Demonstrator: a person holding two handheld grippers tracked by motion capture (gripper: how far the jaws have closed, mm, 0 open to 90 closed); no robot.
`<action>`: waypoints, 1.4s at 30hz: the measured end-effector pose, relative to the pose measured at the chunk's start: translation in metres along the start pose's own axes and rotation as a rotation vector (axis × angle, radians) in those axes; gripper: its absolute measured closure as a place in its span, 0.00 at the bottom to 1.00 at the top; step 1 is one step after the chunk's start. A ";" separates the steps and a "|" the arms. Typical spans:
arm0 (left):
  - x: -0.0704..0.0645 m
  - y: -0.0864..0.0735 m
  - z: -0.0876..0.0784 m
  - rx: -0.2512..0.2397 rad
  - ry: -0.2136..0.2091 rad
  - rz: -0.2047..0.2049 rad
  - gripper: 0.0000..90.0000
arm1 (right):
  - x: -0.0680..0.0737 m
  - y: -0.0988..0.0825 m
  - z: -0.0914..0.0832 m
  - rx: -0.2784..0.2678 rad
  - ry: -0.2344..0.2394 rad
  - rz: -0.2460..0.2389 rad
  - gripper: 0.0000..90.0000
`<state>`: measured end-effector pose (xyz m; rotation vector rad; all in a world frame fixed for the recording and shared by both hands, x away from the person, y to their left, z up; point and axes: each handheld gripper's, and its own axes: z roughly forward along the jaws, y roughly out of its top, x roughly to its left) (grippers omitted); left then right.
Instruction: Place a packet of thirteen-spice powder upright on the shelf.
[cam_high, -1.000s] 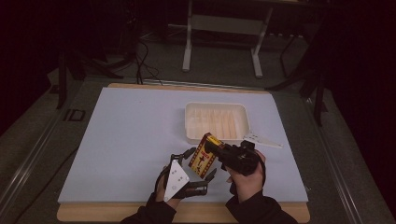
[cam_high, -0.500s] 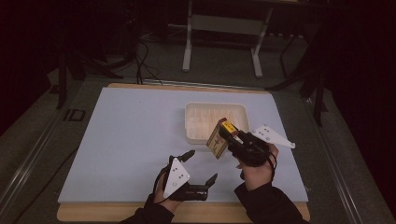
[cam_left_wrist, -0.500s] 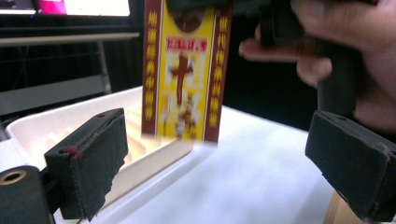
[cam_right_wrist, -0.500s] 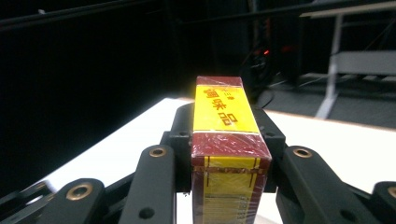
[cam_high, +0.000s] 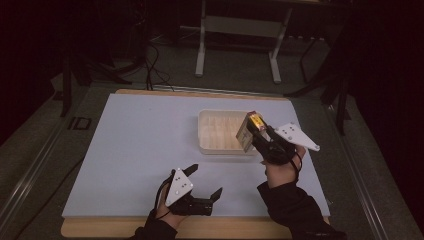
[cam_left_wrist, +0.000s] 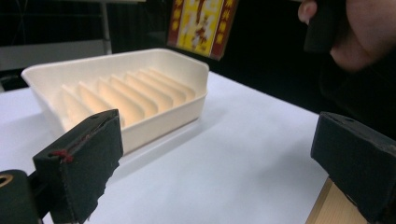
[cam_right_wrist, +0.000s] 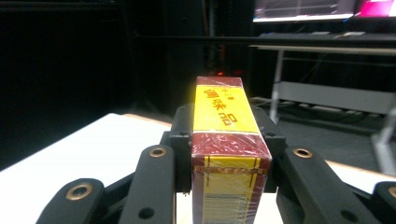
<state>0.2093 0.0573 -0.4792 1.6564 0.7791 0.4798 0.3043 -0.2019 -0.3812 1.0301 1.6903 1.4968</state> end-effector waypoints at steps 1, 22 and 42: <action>0.001 -0.002 -0.001 -0.001 0.003 0.001 0.04 | -0.002 0.000 0.001 -0.003 -0.009 0.000 0.75; 0.011 -0.016 0.003 -0.016 0.029 -0.023 0.05 | -0.058 -0.003 0.043 -0.015 -0.259 0.050 0.75; 0.010 -0.017 0.004 -0.019 0.012 -0.016 0.05 | -0.062 -0.059 0.082 0.056 -0.343 0.051 0.75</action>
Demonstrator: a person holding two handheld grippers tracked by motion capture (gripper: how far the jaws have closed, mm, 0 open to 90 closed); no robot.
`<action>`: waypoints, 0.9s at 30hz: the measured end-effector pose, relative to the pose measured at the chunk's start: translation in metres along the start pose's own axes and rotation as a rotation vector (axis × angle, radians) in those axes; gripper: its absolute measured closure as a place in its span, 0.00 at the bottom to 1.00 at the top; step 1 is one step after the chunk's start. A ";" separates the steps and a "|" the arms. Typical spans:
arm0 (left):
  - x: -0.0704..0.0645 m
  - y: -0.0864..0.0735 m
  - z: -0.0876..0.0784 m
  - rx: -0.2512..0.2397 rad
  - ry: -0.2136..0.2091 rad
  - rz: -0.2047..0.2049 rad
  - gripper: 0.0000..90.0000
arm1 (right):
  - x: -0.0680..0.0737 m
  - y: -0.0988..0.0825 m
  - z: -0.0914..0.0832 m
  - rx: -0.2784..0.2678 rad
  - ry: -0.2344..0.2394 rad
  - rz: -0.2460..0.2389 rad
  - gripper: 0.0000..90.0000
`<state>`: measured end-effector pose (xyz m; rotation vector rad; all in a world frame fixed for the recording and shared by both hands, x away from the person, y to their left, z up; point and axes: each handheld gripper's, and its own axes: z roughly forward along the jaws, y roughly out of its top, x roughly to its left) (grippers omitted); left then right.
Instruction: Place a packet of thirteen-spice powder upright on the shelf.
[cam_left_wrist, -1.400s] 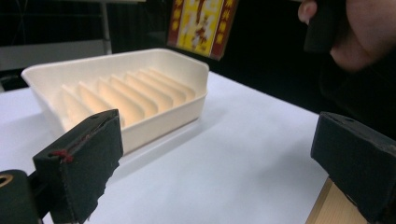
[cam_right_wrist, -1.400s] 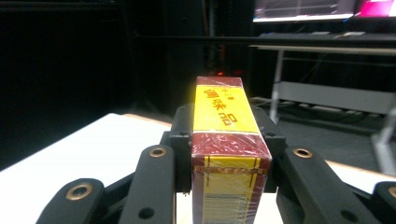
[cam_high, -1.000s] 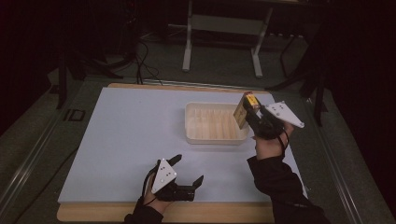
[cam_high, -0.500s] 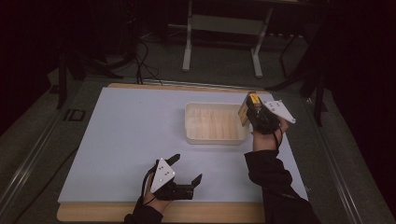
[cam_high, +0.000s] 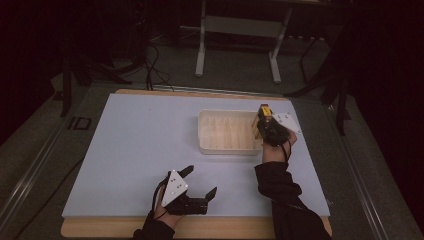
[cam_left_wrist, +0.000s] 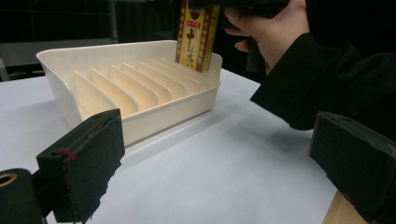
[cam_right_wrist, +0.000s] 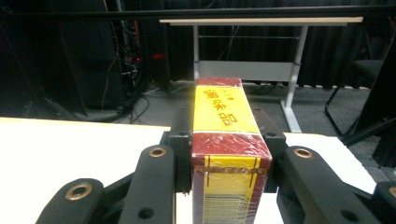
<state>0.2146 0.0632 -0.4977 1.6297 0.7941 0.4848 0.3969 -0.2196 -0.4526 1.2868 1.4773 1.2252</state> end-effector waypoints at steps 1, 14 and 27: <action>0.000 0.000 0.000 -0.002 0.000 0.001 0.05 | 0.000 -0.002 0.001 0.002 -0.003 0.008 0.75; 0.000 -0.001 0.000 -0.007 -0.009 -0.007 0.05 | 0.003 -0.023 0.013 0.039 -0.059 -0.022 0.72; -0.002 -0.002 0.001 0.000 -0.022 -0.002 0.05 | 0.005 -0.021 0.012 0.057 -0.020 0.021 0.65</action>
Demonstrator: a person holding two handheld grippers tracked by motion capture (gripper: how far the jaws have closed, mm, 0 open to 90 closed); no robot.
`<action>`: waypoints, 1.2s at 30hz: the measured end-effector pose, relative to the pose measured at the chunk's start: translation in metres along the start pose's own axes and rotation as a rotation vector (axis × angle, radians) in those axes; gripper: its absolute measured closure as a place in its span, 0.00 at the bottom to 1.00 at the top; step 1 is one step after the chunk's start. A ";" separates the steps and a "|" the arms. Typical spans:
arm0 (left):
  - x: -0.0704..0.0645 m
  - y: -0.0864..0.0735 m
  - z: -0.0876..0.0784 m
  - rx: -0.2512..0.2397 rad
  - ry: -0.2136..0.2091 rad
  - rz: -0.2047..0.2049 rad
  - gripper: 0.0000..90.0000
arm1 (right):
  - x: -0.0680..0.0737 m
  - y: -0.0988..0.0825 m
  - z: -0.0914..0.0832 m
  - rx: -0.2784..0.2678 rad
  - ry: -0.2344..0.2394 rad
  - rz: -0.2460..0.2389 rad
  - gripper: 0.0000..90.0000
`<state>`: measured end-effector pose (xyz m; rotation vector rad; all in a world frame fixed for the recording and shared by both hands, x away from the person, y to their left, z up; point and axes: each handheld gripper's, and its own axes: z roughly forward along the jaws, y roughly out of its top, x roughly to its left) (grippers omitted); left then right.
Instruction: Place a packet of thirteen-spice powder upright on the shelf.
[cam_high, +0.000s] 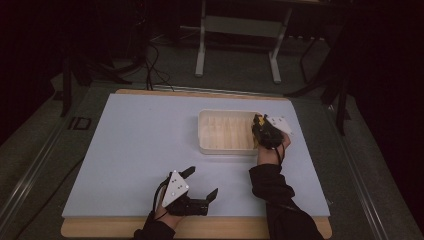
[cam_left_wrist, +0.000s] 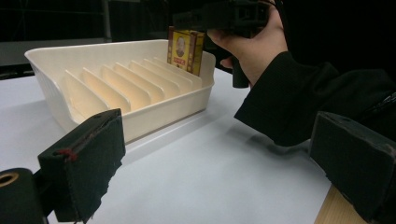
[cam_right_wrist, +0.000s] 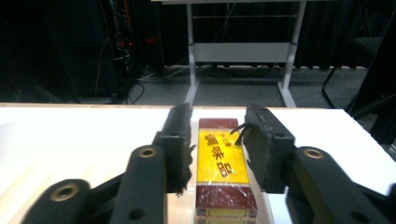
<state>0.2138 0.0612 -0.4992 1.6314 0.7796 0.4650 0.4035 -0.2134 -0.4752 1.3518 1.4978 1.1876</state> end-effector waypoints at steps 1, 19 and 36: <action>0.000 0.000 0.000 -0.001 -0.001 -0.001 0.05 | 0.000 0.001 0.000 0.004 0.005 -0.004 0.64; 0.001 0.000 0.002 0.009 -0.006 -0.004 0.05 | -0.009 0.023 -0.020 0.065 0.139 0.006 0.33; 0.000 0.001 0.002 0.023 -0.010 -0.005 0.05 | -0.009 0.027 -0.070 0.049 0.361 -0.084 0.14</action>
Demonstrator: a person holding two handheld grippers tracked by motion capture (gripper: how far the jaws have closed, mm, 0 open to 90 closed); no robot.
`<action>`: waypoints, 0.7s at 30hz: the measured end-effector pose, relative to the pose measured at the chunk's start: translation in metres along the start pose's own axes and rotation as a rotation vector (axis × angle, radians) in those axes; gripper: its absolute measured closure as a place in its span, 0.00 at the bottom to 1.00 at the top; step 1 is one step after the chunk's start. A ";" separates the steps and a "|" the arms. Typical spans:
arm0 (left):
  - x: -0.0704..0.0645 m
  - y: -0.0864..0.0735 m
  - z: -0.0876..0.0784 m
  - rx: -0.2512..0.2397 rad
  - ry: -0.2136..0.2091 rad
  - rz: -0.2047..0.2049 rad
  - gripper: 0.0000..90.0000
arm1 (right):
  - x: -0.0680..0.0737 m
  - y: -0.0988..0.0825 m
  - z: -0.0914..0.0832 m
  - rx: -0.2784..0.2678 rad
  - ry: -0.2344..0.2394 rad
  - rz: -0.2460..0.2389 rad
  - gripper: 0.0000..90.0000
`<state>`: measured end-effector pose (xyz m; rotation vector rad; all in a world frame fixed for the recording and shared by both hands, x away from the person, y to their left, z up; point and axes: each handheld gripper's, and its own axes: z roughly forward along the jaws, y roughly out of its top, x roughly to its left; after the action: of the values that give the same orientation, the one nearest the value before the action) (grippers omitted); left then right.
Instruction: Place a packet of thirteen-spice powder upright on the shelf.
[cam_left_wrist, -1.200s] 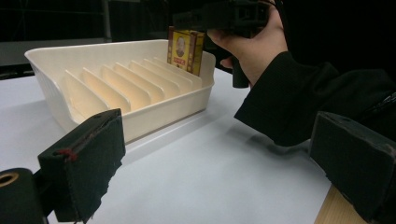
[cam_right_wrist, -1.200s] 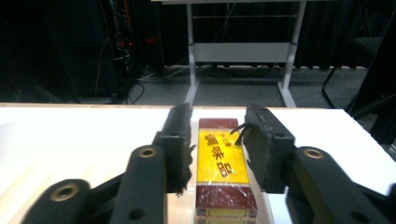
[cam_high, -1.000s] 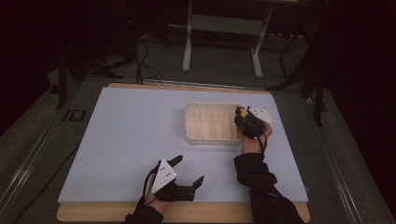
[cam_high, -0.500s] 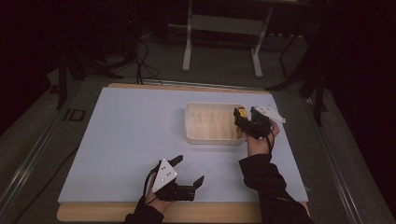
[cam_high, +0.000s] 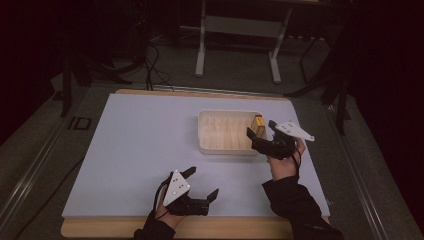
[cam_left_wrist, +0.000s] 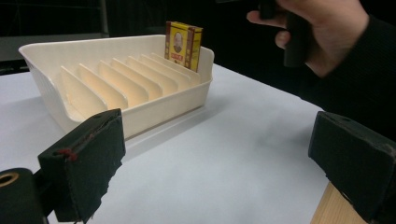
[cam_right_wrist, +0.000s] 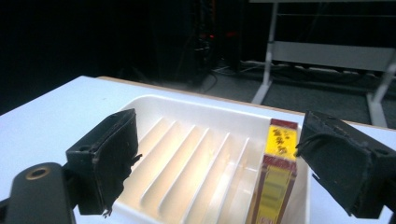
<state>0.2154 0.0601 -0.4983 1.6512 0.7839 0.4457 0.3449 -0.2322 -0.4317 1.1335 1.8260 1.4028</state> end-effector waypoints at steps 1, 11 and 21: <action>0.000 0.000 0.000 0.002 0.000 0.001 0.05 | 0.001 -0.002 -0.003 0.011 0.012 -0.010 0.14; -0.001 0.000 -0.001 0.008 -0.004 0.005 0.05 | 0.011 -0.028 -0.036 0.045 0.072 -0.057 0.15; -0.004 0.001 -0.005 -0.007 -0.002 0.022 0.05 | 0.018 -0.047 -0.060 0.066 0.090 -0.079 0.15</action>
<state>0.2095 0.0602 -0.4956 1.6542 0.7627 0.4616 0.2730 -0.2488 -0.4580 1.0336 1.9713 1.3775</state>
